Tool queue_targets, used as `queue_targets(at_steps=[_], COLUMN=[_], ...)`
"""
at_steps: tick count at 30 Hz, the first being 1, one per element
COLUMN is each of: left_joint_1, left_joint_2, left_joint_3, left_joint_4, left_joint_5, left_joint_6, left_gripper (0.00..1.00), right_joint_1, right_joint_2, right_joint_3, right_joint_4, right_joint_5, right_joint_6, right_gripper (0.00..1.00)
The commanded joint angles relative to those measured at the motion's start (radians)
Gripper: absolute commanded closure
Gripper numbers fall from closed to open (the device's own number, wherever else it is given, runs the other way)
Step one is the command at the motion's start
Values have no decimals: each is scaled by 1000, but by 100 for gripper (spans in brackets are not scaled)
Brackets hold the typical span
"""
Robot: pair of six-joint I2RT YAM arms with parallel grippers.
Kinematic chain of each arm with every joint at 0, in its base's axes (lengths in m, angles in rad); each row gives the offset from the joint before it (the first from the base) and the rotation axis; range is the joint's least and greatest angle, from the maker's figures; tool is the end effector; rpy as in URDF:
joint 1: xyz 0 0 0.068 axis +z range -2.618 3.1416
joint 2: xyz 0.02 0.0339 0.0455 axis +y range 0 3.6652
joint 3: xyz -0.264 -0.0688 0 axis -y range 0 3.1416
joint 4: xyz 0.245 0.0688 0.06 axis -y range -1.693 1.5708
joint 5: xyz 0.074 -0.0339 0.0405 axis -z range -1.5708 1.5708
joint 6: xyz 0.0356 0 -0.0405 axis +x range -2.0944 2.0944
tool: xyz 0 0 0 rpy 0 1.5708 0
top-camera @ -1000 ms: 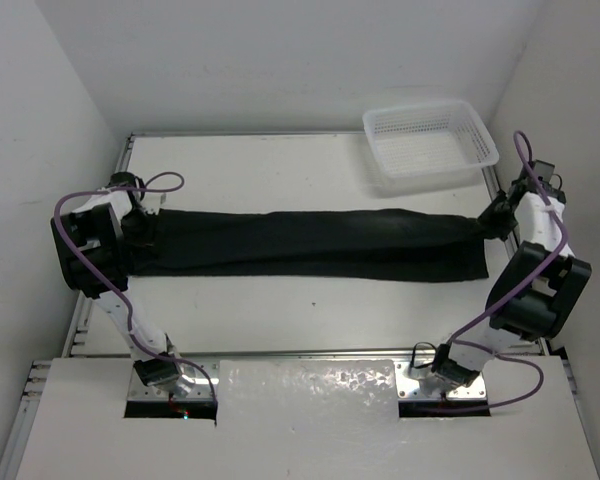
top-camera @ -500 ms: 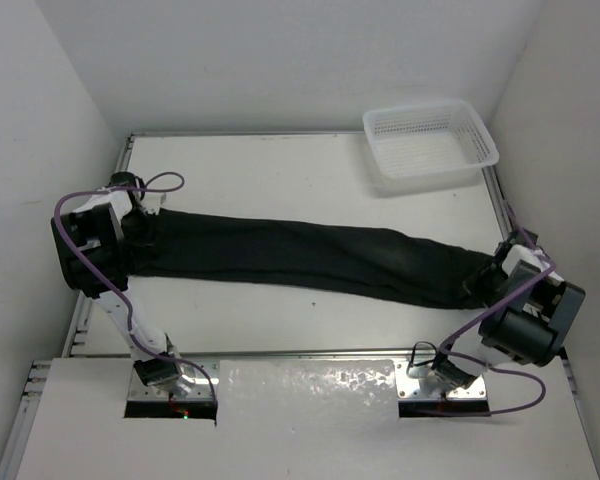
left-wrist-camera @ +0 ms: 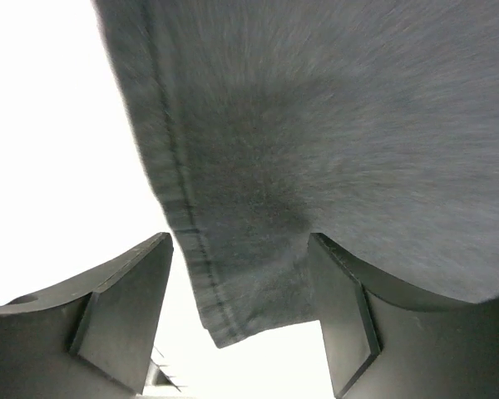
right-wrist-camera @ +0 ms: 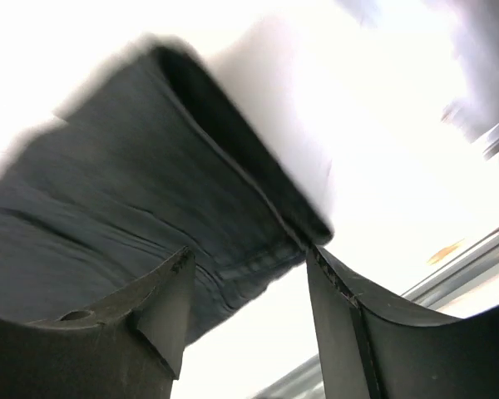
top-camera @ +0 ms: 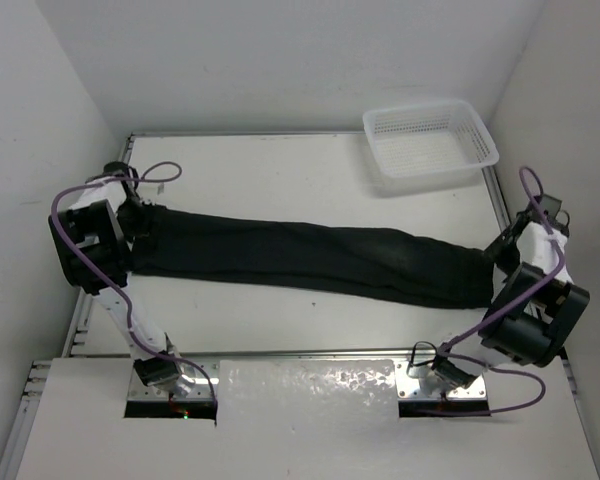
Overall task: Fold and stack the trousers
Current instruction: Fold the trousers
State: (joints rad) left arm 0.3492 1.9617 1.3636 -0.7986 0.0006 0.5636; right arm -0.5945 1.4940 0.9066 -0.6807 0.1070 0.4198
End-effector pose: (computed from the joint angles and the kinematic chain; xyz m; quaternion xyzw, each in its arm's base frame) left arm 0.3532 0.1286 0.1613 0.1066 0.9905 0.0380 0.0782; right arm 0.2212 -0.1541 0.1865 0.4865 0.8590 -0.0658 0.1454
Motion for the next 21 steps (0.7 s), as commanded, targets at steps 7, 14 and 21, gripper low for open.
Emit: queue_targets(at_steps=[7,14,21], left_joint_1=[-173,-243,-94], left_joint_2=[-254,-348,-311], left_joint_3=[191,-90,-89], left_joint_4=[-191,-195,-89], left_joint_5=[294,294,188], left_joint_6=[291,355,132], left_gripper=[42,42,38], right_joint_1=[271,964,1297], right_joint_2=[-334,-221,245], right_joint_3=[127,165,466], right_joint_4=[30,161,133], right_joint_5=[119,-270,-264], right_joint_6=[-274,-533,-644], right_gripper=[44,57,51])
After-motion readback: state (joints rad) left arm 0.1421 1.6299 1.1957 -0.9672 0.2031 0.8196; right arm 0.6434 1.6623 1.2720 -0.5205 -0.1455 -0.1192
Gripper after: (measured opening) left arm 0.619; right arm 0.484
